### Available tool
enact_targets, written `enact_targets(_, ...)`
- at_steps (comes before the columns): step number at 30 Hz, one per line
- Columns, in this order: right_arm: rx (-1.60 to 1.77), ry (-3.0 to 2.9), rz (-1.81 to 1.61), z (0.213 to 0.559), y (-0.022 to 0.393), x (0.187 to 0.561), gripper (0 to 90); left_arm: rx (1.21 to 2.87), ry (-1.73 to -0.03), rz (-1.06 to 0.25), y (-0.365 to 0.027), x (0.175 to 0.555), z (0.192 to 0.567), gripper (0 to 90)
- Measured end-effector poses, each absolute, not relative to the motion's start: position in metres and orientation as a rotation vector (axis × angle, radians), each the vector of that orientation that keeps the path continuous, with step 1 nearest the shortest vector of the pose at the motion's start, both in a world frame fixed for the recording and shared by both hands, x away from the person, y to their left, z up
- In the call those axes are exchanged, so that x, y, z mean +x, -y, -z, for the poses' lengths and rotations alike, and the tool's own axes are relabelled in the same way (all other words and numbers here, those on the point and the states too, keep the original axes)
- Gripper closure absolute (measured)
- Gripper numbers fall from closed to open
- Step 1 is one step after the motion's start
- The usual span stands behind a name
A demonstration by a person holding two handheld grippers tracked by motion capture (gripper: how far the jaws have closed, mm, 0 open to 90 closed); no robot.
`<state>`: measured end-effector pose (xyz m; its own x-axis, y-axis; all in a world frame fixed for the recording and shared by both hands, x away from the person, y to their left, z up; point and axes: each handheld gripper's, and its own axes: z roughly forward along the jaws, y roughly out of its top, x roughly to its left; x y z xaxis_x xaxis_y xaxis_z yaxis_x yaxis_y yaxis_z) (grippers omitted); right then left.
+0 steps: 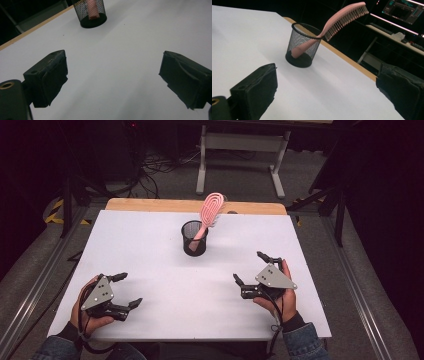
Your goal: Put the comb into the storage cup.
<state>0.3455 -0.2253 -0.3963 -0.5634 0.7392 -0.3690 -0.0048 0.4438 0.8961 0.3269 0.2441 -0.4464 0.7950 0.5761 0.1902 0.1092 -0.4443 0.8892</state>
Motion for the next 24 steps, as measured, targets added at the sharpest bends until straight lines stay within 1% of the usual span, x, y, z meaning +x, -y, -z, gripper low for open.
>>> enact_targets(11,0.653,-1.901,-1.173,0.407,0.240,0.340,4.9,1.983,-0.511,-0.589,-0.244,0.326,0.446,8.9)
enact_targets(24,0.693,-1.916,-1.110,0.434,0.261,0.336,4.5,1.985,-0.511,-0.598,-0.244,0.326,0.446,8.9)
